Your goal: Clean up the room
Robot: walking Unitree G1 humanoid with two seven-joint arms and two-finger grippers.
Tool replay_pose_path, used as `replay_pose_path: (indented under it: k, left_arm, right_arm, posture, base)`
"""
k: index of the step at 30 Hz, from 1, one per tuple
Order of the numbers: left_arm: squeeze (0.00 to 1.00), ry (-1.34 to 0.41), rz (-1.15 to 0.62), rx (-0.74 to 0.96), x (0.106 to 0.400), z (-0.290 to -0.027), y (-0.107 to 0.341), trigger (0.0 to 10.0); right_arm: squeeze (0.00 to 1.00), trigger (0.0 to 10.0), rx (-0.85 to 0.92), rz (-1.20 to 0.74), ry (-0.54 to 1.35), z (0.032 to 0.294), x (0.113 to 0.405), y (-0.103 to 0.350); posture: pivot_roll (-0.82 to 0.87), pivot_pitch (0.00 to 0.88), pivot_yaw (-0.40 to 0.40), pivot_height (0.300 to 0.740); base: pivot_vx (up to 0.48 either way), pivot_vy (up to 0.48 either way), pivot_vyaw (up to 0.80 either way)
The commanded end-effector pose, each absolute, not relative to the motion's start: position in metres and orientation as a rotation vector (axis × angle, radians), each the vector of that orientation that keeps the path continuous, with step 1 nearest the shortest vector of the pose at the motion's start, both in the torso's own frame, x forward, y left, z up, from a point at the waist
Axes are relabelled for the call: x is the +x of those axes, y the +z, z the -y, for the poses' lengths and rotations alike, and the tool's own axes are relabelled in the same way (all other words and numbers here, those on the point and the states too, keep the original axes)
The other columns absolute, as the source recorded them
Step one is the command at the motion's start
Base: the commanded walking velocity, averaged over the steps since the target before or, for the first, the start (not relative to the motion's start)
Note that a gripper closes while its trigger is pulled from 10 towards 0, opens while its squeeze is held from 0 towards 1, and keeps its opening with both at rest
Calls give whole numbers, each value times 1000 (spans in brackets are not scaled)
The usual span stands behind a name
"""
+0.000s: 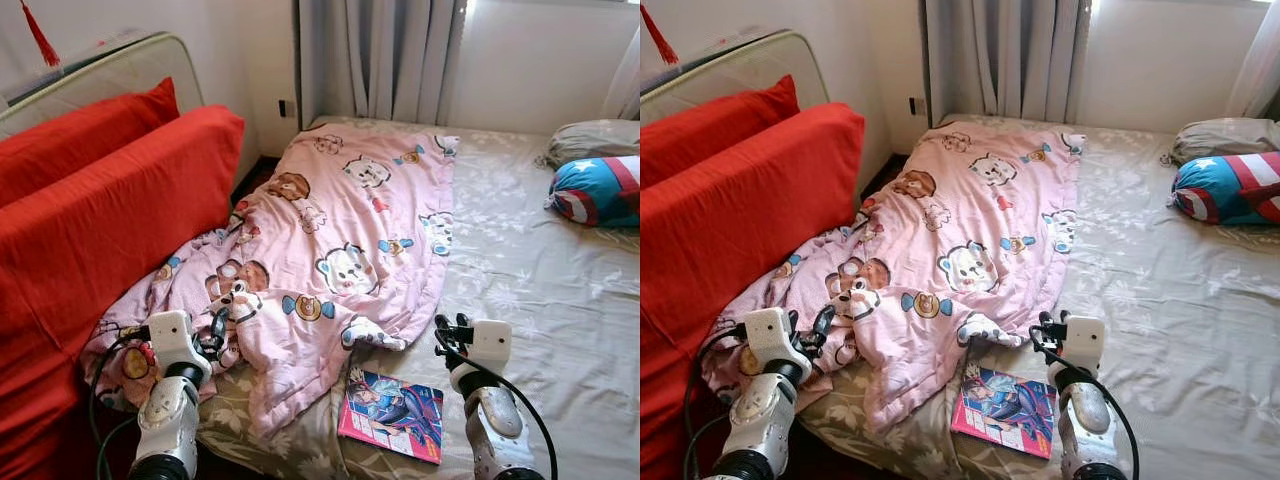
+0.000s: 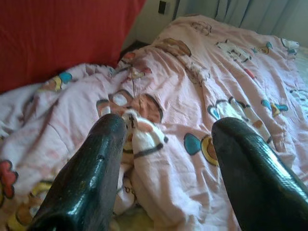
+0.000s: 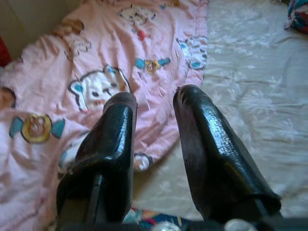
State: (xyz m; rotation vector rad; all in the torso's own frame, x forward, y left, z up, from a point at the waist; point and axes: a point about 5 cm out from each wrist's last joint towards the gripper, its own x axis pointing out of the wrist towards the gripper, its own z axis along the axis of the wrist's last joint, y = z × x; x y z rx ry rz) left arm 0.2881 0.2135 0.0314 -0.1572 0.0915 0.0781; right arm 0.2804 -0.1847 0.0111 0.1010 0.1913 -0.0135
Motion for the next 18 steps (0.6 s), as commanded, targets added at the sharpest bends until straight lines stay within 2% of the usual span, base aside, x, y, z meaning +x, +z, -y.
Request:
replay_pose_path:
  k: [1,7,18]
  left_arm:
    - [0,95,-66,-163,287,-216,34,10000]
    - [0,110,-59,-170,282,-219,32,10000]
    - [0,54,-59,-176,278,-201,31,10000]
  right_arm:
    - [0,10000,89,-199,-5,182,279,10]
    - [0,10000,31,-188,5,181,284,16]
    - [0,10000,22,-153,-38,191,274,16]
  posture:
    - [-6,26,0,740]
    - [-4,46,-34,725]
    - [-47,84,-10,725]
  base:
    - [0,0,0]
    - [0,0,0]
    - [0,0,0]
